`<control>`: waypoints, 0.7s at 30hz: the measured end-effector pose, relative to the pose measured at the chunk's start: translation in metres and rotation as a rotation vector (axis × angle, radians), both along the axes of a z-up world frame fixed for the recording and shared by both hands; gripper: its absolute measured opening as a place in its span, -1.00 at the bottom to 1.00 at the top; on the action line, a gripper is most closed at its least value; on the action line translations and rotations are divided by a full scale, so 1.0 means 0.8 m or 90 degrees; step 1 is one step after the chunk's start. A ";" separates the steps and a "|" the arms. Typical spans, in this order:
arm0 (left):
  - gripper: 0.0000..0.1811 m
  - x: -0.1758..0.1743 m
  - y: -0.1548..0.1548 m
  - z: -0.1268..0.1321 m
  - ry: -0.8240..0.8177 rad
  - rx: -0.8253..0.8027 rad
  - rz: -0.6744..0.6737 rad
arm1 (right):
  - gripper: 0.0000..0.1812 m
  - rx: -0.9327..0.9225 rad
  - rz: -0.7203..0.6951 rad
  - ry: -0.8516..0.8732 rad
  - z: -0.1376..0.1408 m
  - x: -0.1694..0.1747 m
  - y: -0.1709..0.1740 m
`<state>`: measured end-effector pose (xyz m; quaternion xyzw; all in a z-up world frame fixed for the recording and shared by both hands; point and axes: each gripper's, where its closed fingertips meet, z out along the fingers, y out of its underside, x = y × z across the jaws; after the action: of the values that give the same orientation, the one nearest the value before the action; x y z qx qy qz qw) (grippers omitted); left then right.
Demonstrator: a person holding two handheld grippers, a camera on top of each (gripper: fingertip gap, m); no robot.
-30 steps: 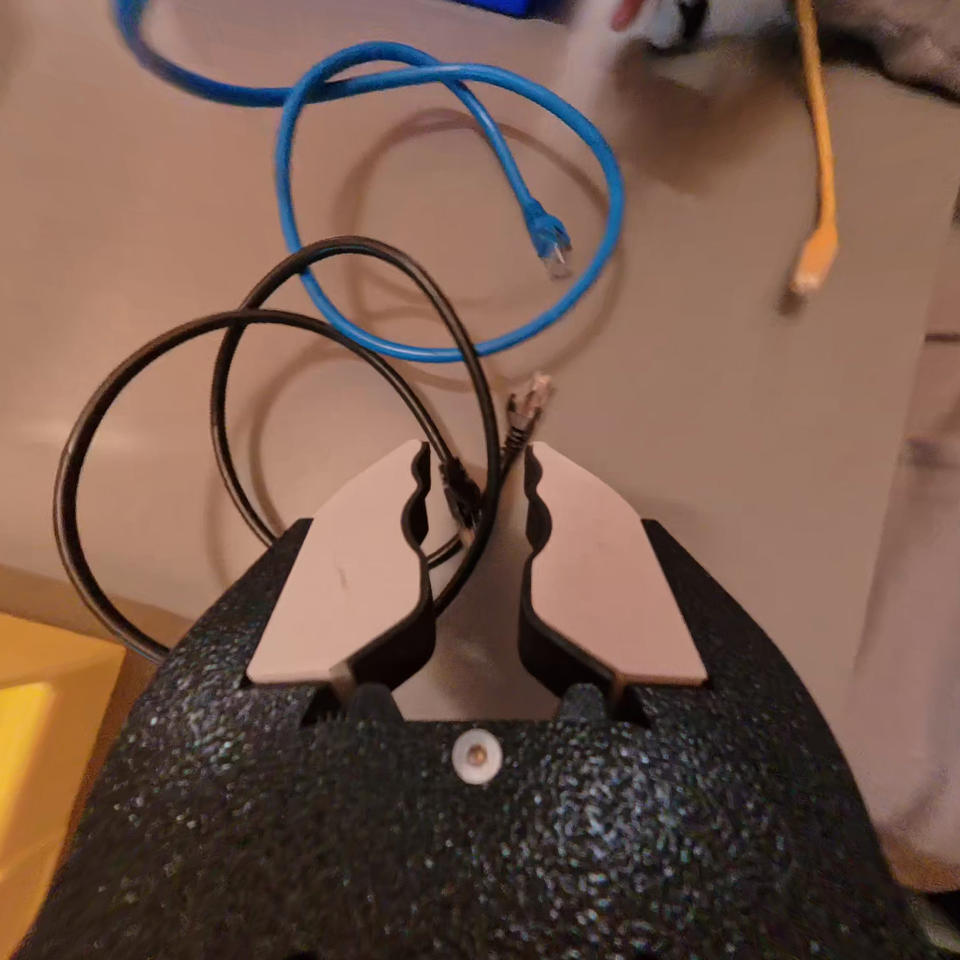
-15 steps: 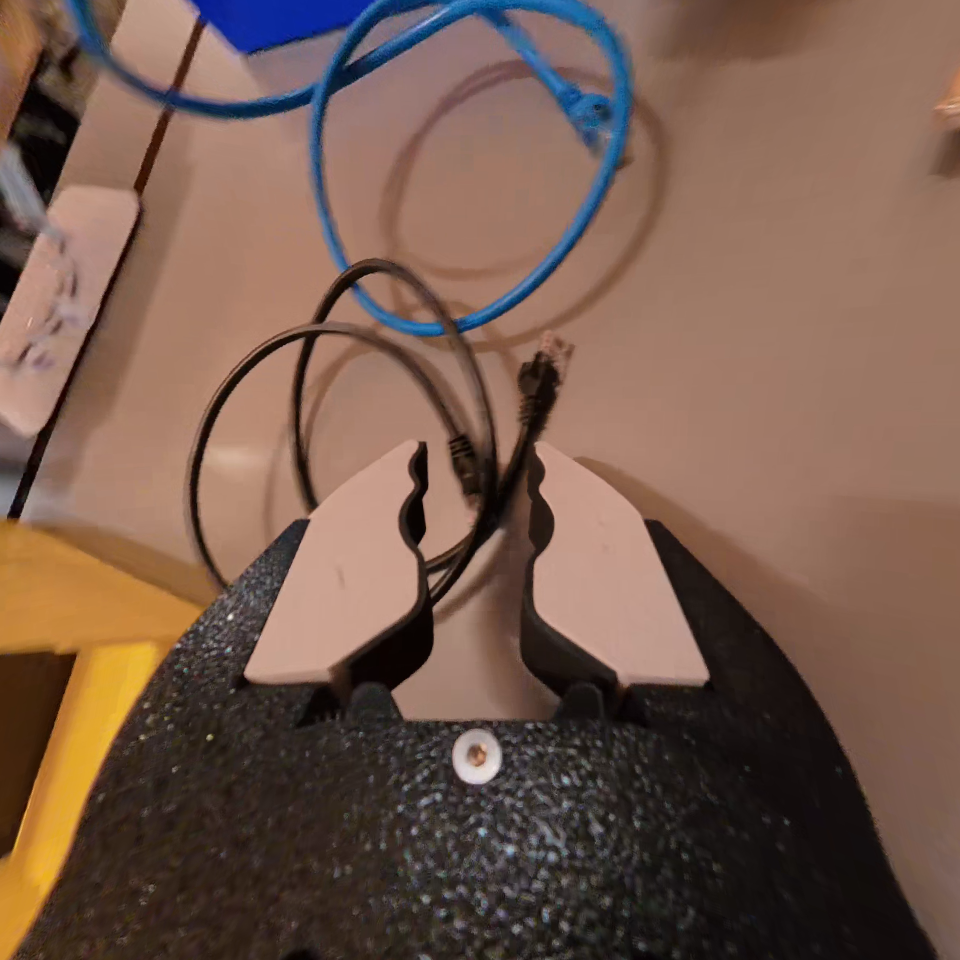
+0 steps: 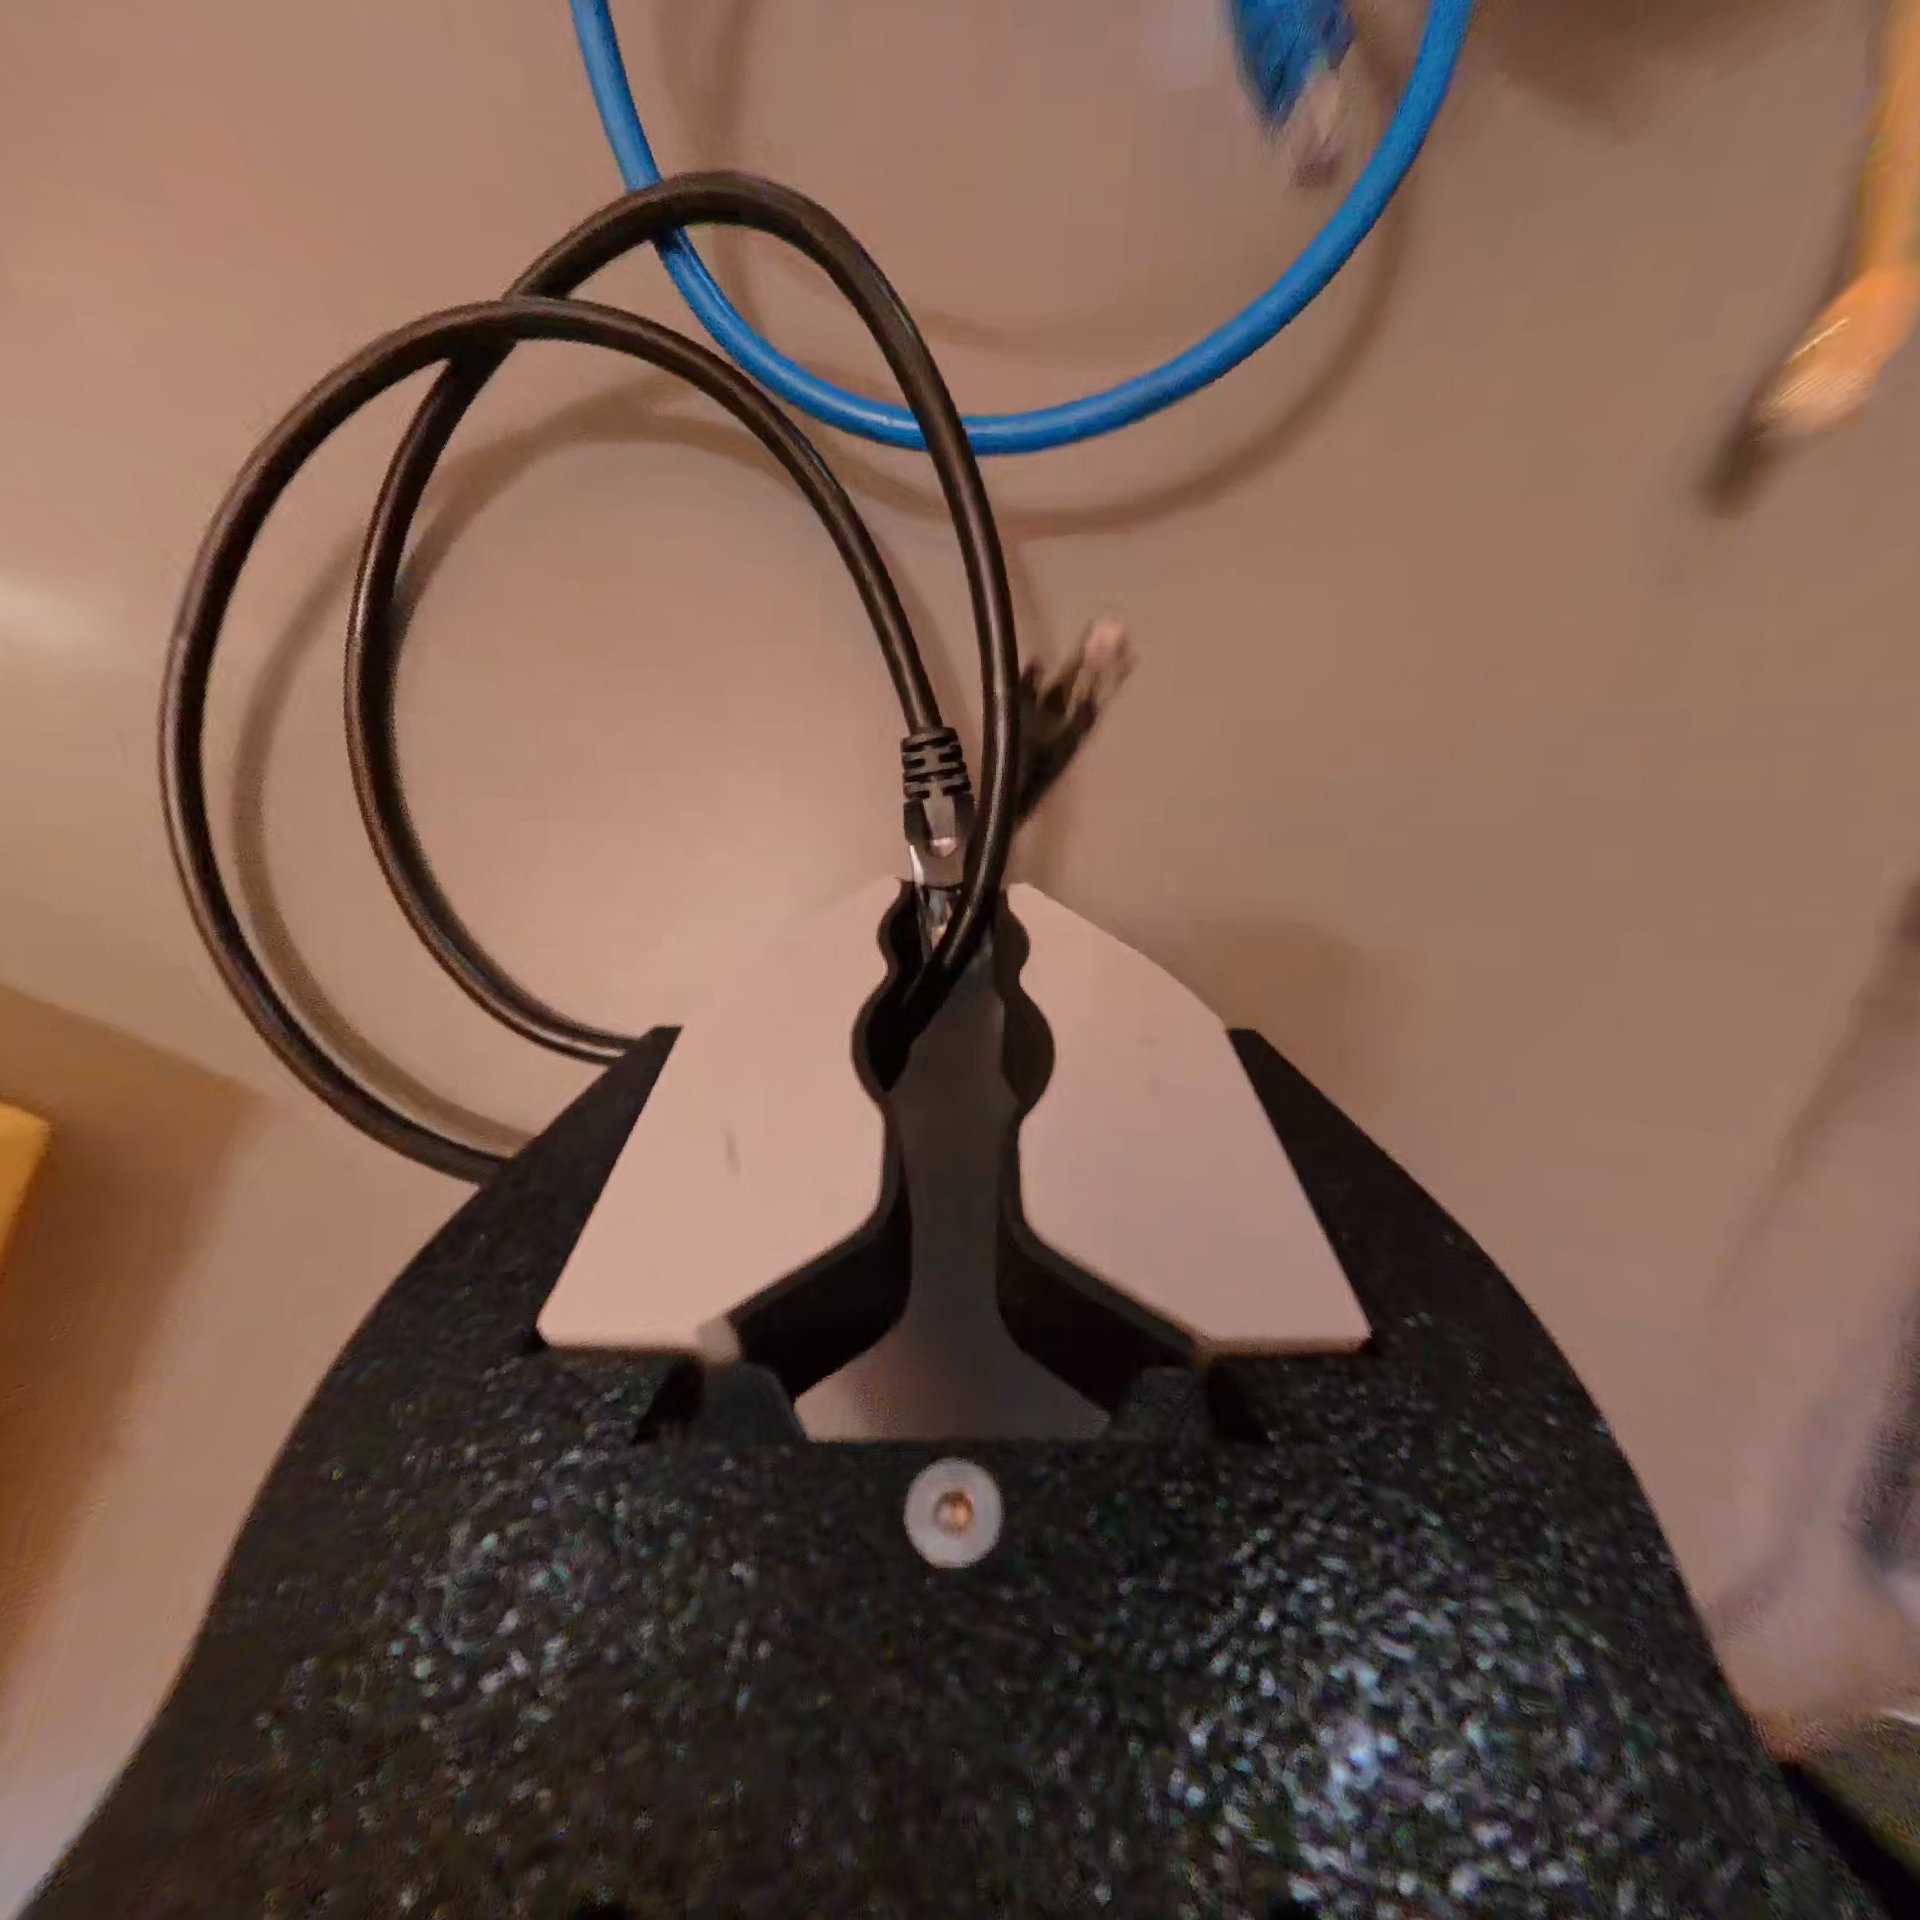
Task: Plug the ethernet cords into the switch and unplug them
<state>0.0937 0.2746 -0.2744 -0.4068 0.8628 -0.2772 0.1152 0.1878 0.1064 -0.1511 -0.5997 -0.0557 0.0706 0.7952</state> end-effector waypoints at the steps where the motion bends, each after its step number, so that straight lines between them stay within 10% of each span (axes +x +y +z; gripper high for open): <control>1: -0.86 -0.005 -0.007 0.016 0.019 -0.073 0.011 | -0.32 0.005 -0.002 0.004 0.001 0.001 -0.002; 10: -0.86 -0.046 -0.015 0.220 0.144 -0.953 0.001 | -0.32 0.037 -0.004 0.031 0.007 0.009 -0.011; 16: -0.86 -0.019 0.023 0.134 0.043 -1.049 0.262 | -0.32 0.028 -0.003 0.021 0.005 0.006 -0.008; 21: -0.64 -0.039 0.029 0.062 0.093 -0.827 0.365 | -0.32 0.025 -0.002 0.019 0.005 0.006 -0.007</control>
<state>0.0625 0.2982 -0.2244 -0.6216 0.3877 -0.6660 -0.1404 0.1922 0.1005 -0.1474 -0.5830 -0.0440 0.0775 0.8076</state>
